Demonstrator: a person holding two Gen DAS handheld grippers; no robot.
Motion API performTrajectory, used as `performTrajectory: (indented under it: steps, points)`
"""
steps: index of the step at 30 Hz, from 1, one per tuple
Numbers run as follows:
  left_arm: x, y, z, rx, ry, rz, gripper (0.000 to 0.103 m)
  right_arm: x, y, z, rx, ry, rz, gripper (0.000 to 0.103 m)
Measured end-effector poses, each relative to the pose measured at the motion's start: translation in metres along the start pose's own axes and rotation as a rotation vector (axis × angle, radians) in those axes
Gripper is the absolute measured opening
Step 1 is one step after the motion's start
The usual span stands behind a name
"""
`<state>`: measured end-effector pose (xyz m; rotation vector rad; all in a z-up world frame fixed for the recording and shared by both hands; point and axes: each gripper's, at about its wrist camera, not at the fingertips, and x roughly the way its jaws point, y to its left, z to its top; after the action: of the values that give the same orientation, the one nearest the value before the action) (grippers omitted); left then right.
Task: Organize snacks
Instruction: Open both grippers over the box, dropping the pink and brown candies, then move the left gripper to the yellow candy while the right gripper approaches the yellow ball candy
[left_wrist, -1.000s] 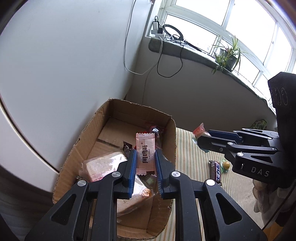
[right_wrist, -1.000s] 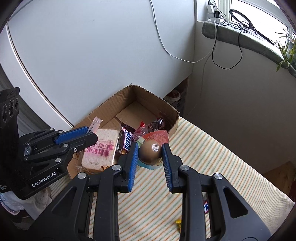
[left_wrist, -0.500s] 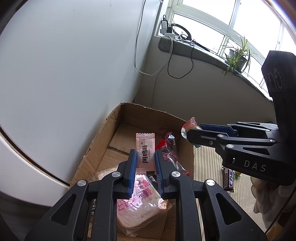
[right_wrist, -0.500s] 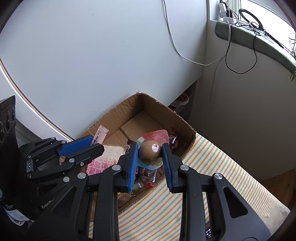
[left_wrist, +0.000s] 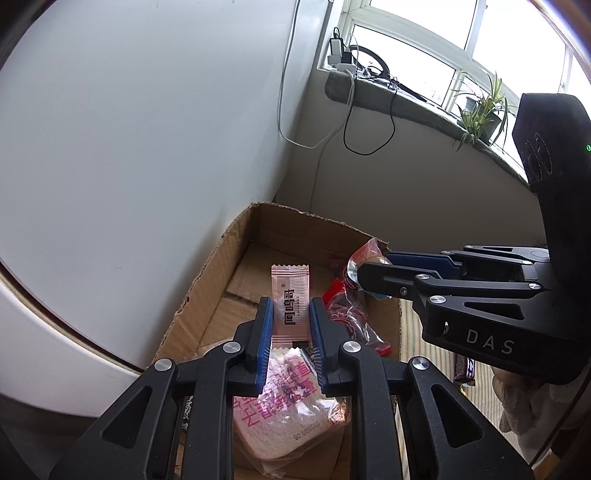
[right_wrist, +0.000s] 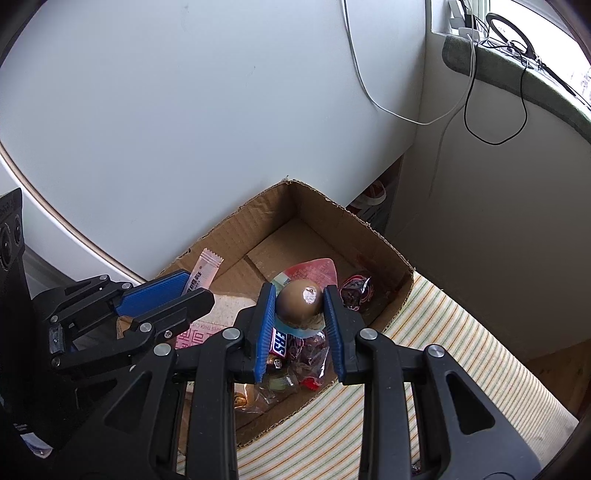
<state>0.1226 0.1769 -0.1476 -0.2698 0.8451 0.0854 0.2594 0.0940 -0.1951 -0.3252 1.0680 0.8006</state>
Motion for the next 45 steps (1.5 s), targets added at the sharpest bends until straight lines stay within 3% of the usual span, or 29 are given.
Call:
performTrajectory:
  steps: [5, 8, 10, 28, 38, 45]
  points:
    - [-0.001, 0.0, 0.0, -0.004, -0.002, -0.002, 0.019, 0.001, -0.002, 0.0, -0.001, 0.013, 0.0, 0.029]
    - [0.0, -0.001, -0.001, 0.002, 0.0, 0.001, 0.021, -0.003, -0.003, 0.0, 0.006, -0.008, -0.008, 0.051]
    - [0.0, -0.001, 0.0, 0.002, -0.002, 0.002, 0.038, -0.006, -0.004, 0.001, 0.012, -0.018, -0.01, 0.058]
    - [-0.019, -0.015, -0.003, 0.015, -0.03, 0.005, 0.045, -0.051, -0.03, -0.018, 0.056, -0.053, -0.046, 0.063]
    - [-0.036, -0.038, -0.013, 0.024, -0.04, -0.042, 0.045, -0.126, -0.084, -0.067, 0.17, -0.119, -0.095, 0.063]
    - [-0.037, -0.066, -0.026, 0.052, -0.025, -0.083, 0.045, -0.159, -0.13, -0.118, 0.271, -0.112, -0.156, 0.063]
